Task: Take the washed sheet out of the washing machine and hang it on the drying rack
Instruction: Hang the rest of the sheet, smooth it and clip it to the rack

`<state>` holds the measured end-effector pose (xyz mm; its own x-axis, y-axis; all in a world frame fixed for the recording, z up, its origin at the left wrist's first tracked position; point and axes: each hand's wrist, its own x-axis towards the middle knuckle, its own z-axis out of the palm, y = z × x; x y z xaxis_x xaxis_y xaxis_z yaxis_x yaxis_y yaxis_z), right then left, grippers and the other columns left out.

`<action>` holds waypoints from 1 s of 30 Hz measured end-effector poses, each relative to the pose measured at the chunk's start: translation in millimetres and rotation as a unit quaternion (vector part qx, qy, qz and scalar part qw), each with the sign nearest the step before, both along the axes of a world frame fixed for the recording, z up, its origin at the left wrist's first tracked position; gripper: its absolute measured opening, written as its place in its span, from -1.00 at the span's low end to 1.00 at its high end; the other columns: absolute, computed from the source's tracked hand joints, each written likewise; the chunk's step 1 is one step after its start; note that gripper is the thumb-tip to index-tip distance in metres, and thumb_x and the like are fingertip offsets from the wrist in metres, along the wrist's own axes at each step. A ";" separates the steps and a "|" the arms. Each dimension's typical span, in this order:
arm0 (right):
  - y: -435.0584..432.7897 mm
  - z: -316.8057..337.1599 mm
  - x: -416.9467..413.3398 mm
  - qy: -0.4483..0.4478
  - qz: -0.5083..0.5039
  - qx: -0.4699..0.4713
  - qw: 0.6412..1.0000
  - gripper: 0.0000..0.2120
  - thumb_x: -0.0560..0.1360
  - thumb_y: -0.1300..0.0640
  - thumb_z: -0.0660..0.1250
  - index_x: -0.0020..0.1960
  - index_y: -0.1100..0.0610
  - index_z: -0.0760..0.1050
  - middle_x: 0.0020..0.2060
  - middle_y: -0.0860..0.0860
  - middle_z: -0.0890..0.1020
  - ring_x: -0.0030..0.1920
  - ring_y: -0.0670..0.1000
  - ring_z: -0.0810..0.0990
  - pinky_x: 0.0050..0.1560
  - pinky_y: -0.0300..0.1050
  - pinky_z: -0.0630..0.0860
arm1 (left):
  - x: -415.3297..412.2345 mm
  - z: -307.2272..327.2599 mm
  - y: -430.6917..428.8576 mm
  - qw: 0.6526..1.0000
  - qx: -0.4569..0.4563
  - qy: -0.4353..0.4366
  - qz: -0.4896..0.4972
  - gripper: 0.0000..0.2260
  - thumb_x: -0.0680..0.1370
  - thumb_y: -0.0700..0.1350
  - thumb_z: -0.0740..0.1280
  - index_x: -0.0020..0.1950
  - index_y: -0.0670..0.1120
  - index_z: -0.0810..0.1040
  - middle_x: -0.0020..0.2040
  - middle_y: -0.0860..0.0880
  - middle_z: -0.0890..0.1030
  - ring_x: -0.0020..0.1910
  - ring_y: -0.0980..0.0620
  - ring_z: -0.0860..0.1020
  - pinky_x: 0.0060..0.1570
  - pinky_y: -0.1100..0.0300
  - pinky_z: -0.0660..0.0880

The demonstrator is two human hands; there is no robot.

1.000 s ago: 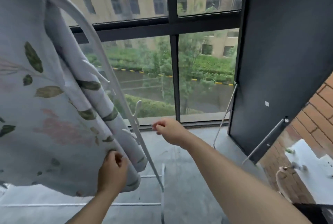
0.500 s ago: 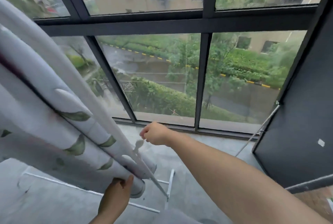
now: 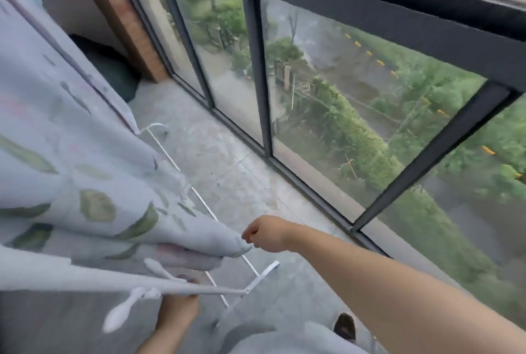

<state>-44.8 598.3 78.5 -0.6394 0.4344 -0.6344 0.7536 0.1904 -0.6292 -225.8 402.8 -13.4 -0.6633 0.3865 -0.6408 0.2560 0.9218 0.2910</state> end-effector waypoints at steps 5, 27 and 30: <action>46.5 -11.6 7.4 -0.045 0.114 0.018 0.992 -0.59 0.59 0.30 0.11 0.35 0.13 0.53 0.30 0.05 0.58 0.27 0.06 0.54 0.08 -0.27 0.38 | 53.2 -0.3 -6.1 0.996 -0.054 -0.032 0.065 -0.84 0.58 -0.17 0.18 -0.15 -0.11 0.50 -0.07 -0.16 0.68 -0.04 -0.13 0.65 -0.09 0.14 0.53; 218.5 -68.5 -207.3 -0.050 0.289 -0.011 0.956 -0.66 0.60 0.34 0.10 0.26 0.33 0.54 0.24 0.18 0.58 0.25 0.16 0.54 0.18 -0.09 0.47 | 44.9 -10.7 215.0 0.897 0.108 -0.112 0.413 -0.87 0.58 -0.06 0.30 0.06 -0.09 0.47 -0.12 -0.04 0.62 -0.27 -0.09 0.67 -0.24 0.15 0.45; 266.9 -79.2 -242.2 -0.057 0.316 -0.015 0.947 -0.67 0.59 0.33 0.13 0.26 0.33 0.54 0.23 0.20 0.59 0.24 0.17 0.54 0.17 -0.09 0.48 | 25.3 -10.4 246.6 0.862 0.097 -0.084 0.490 -0.91 0.60 -0.13 0.29 0.04 -0.14 0.49 -0.15 -0.09 0.59 -0.31 -0.11 0.64 -0.29 0.16 0.44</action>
<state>-287.0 865.3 -0.7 -0.6922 -0.0318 -0.7210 0.5587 0.6087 -0.5633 -200.5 649.5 -23.8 -0.6368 -0.1963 -0.7456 -0.6792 0.6004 0.4221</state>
